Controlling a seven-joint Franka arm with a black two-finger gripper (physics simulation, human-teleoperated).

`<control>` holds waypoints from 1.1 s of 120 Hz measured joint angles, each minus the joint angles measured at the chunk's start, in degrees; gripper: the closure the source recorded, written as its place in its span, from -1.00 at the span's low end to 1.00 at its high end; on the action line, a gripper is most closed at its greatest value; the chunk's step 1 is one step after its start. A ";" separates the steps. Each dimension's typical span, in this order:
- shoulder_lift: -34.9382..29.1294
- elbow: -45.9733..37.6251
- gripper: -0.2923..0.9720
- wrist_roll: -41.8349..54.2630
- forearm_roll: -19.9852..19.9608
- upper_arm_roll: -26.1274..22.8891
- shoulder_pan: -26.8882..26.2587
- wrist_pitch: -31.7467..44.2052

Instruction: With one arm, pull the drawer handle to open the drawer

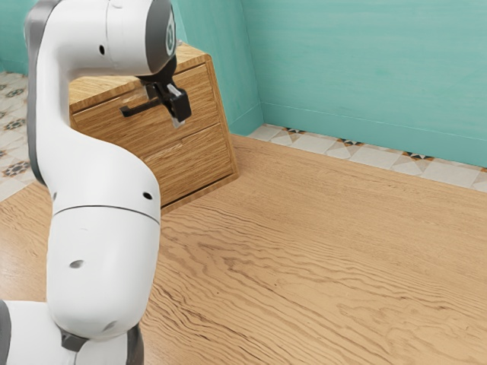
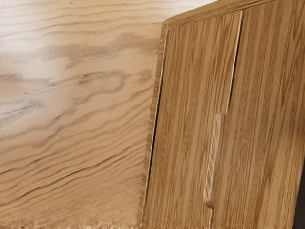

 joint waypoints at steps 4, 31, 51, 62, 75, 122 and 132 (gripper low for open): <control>-0.06 0.01 -0.47 -0.42 -0.26 -0.31 0.49 0.48; -0.96 -0.58 -0.47 0.83 -0.23 -1.43 2.63 4.04; -1.08 -0.70 -0.48 5.77 1.62 -1.61 1.92 4.96; -1.09 -1.46 -0.48 8.12 2.19 -2.76 2.37 4.93; -1.09 -2.28 -0.48 10.84 2.67 -3.24 3.15 5.02; -0.85 -1.82 -0.47 15.25 1.52 -6.36 5.72 8.59; -0.87 -1.76 -0.47 15.09 0.65 -6.49 6.49 10.14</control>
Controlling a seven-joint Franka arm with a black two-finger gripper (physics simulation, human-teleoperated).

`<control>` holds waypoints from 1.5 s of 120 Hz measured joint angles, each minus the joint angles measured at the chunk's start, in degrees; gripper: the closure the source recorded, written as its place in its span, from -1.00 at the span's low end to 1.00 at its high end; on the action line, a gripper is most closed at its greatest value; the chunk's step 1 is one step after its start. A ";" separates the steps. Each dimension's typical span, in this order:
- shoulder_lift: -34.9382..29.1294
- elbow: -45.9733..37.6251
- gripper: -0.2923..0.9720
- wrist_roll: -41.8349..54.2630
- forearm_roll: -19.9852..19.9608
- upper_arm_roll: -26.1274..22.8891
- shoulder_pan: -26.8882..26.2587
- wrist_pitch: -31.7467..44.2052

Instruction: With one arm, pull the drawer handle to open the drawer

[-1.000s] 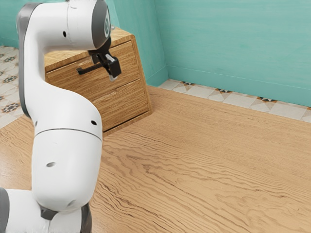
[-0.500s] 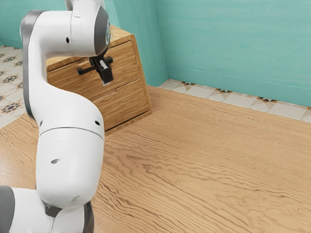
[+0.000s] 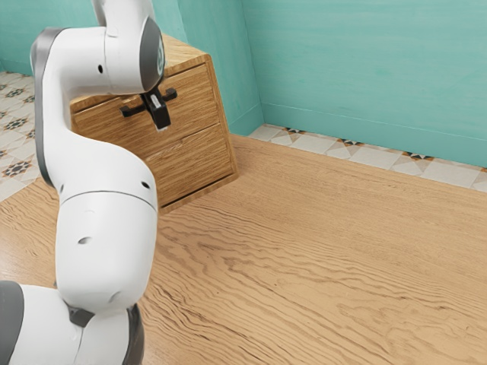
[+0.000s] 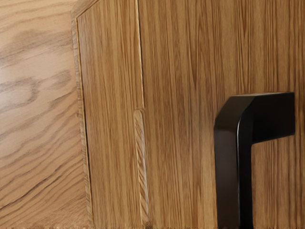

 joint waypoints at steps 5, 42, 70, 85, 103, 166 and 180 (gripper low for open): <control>-0.02 0.01 -0.47 -0.06 -0.26 -0.04 0.12 0.66; -0.04 -0.06 -0.32 -0.46 -0.87 -1.36 0.75 2.88; -0.12 -0.09 -0.19 -0.62 -0.91 -1.70 0.99 3.30; -0.13 -0.26 -0.11 -0.43 -0.81 -1.62 1.20 3.42; -0.13 -0.57 -0.03 0.08 -0.61 -1.63 1.34 3.49; -0.13 -0.20 0.41 1.17 -0.62 -1.30 1.26 3.53; -0.13 -0.17 0.46 1.30 -0.60 -1.22 0.99 3.51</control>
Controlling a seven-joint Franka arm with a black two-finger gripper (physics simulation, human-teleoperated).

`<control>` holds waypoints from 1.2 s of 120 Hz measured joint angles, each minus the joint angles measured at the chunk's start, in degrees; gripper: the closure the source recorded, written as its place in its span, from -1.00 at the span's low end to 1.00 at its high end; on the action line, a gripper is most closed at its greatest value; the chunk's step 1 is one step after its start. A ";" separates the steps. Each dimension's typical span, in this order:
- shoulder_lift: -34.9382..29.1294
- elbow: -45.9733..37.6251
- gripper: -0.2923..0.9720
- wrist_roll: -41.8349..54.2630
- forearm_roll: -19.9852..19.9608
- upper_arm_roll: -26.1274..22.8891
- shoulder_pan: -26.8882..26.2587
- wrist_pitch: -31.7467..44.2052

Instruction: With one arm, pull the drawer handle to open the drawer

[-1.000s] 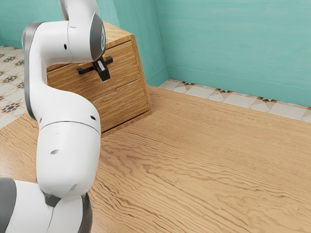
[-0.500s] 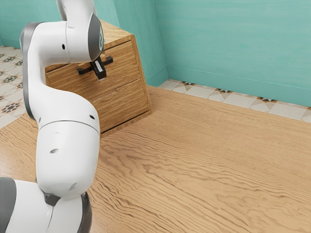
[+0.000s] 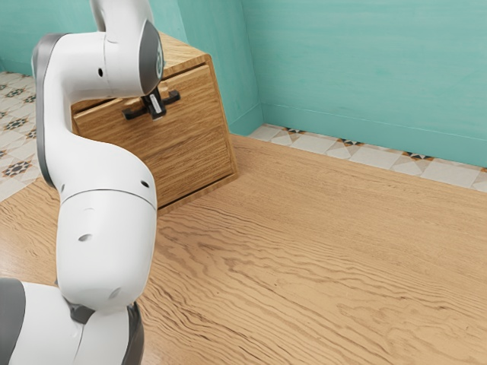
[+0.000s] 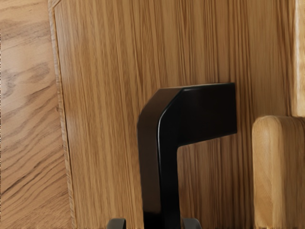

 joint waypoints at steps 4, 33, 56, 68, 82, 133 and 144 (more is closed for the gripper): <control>0.00 0.00 0.47 0.03 0.00 0.02 -0.22 -0.02; 0.00 -0.43 0.50 0.11 0.17 0.74 -2.31 -0.53; -0.04 -3.10 0.50 0.09 0.34 2.30 -4.81 -1.49; -0.08 -3.45 0.50 0.07 0.40 2.30 -5.24 -1.72; -0.08 -4.00 0.50 0.03 0.44 2.59 -6.05 -2.03; -0.59 -8.92 0.50 -0.41 1.01 5.12 -12.35 -2.66; -0.72 -9.22 0.50 -0.52 1.15 5.59 -12.92 -2.66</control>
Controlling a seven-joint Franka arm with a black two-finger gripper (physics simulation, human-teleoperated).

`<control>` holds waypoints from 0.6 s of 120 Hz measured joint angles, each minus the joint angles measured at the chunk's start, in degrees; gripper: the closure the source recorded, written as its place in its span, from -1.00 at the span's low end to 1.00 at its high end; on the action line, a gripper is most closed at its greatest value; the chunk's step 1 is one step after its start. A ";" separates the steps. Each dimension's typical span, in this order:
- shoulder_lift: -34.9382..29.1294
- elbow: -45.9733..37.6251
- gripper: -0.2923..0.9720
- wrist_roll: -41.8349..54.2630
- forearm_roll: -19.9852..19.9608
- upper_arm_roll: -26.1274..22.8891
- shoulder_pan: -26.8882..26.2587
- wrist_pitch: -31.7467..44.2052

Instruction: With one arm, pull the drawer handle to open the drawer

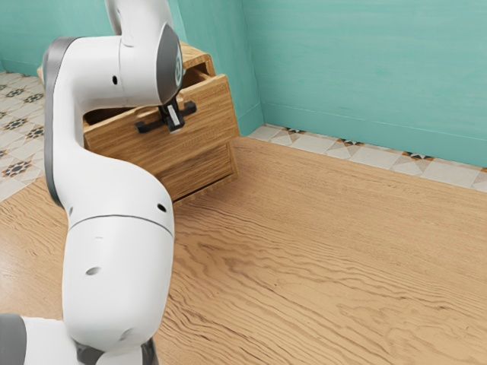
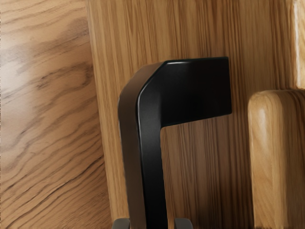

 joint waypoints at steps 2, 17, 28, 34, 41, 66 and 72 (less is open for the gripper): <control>-0.02 0.01 0.50 -0.03 0.01 0.05 -0.04 0.00; -0.06 -0.09 0.49 -0.27 0.11 0.51 -0.55 -0.08; -0.07 -0.18 0.48 -0.57 0.18 1.55 -1.32 -0.75; -0.20 -0.32 0.47 -0.73 0.19 1.71 -1.58 -1.03; -0.28 -0.66 0.47 -0.90 0.18 1.76 -1.86 -1.29; -0.80 -1.37 0.45 -1.46 0.30 2.53 -3.23 -1.83; -1.05 -1.39 0.45 -1.61 0.38 2.62 -3.40 -1.94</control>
